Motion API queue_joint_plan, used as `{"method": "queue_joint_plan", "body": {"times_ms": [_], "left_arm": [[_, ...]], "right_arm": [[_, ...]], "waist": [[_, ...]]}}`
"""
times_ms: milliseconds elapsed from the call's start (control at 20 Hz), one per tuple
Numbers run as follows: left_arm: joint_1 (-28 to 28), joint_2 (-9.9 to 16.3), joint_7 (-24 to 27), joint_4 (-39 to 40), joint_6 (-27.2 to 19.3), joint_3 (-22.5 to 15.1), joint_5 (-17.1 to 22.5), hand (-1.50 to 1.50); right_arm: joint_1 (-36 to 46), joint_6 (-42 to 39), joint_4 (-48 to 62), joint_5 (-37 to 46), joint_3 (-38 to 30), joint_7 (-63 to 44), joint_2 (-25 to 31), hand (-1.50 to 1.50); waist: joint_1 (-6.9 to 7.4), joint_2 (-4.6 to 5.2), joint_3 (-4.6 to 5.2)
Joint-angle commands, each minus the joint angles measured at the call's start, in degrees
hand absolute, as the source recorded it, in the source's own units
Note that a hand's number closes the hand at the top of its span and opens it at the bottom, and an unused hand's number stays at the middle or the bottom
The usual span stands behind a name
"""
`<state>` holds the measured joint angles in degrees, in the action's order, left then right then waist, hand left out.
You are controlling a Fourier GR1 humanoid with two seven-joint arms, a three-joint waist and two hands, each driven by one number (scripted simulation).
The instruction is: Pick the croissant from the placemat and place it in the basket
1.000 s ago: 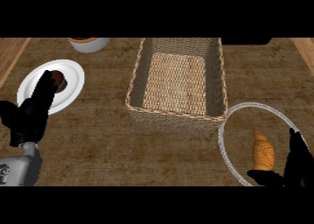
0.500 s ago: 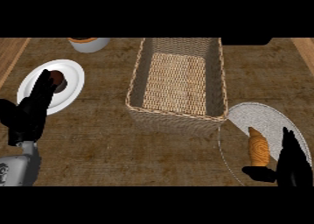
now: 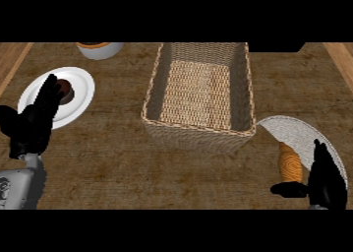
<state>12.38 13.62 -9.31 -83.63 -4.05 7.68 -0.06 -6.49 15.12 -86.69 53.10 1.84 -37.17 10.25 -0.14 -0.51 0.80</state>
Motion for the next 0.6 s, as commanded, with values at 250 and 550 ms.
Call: {"method": "queue_joint_plan", "body": {"times_ms": [250, 550], "left_arm": [[1.6, 0.1, -1.3, 0.6, 0.2, 0.5, 0.1, 0.0], [-1.1, -0.9, 1.4, 1.0, 1.5, -0.1, 0.5, 0.0]], "right_arm": [[-1.1, -3.2, 8.4, 0.8, 4.2, 6.7, 0.5, 1.5], [0.7, -1.5, 11.3, -3.8, 0.1, 12.3, 1.1, 1.5]], "waist": [[0.21, 0.65, -0.83], [0.28, 0.6, -0.84]]}}
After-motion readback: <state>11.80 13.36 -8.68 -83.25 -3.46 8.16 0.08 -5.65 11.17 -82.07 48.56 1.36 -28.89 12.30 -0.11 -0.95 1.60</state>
